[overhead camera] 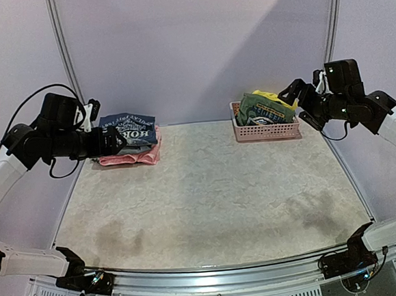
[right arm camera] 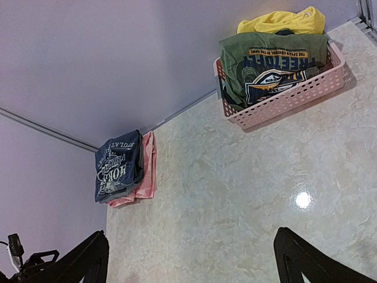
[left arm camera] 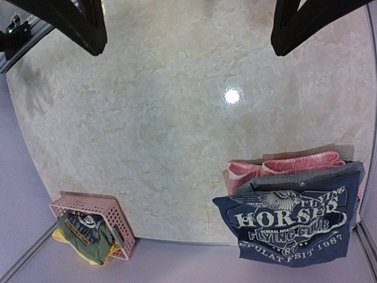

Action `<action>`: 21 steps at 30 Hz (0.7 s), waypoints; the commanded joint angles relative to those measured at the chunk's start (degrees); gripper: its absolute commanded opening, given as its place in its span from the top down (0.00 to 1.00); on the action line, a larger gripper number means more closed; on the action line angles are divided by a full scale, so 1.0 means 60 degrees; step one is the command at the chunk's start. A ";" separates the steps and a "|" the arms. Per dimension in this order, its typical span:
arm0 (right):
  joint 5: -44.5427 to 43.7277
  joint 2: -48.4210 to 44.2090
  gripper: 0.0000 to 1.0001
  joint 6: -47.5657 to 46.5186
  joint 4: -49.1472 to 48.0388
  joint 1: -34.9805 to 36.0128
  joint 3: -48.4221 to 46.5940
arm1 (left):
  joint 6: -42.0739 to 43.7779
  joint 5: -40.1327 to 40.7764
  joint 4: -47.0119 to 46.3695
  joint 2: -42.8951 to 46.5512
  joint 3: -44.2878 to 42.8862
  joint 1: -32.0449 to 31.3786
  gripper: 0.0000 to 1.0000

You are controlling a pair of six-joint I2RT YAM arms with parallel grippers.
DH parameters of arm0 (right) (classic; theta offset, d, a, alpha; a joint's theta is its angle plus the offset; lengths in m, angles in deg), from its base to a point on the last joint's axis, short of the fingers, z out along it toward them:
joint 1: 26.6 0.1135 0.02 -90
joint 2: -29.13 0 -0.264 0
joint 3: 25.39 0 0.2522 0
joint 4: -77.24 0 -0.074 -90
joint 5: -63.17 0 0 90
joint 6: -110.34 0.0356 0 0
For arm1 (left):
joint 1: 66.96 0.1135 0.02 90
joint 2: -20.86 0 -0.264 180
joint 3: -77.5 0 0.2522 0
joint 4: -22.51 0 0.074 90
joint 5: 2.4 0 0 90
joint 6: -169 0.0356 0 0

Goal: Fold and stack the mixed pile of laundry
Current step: Pick up the crumpled tank top from the bin.

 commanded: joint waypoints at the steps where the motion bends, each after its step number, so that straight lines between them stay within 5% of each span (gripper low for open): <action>1: -0.0736 0.0139 0.01 -0.0104 0.0469 -0.0078 -0.0495 | 0.0002 0.0029 0.0081 -0.0050 -0.0063 -0.0163 0.00; 9: -0.1337 0.0950 0.01 -0.0402 0.1204 -0.0291 -0.1554 | -0.0035 0.0201 0.0351 -0.0073 -0.0146 -0.0178 0.00; 21: 0.0907 0.4313 0.01 0.0093 0.1298 -0.2083 -0.3704 | -0.0307 0.0681 0.0819 0.0131 -0.0282 -0.0222 0.00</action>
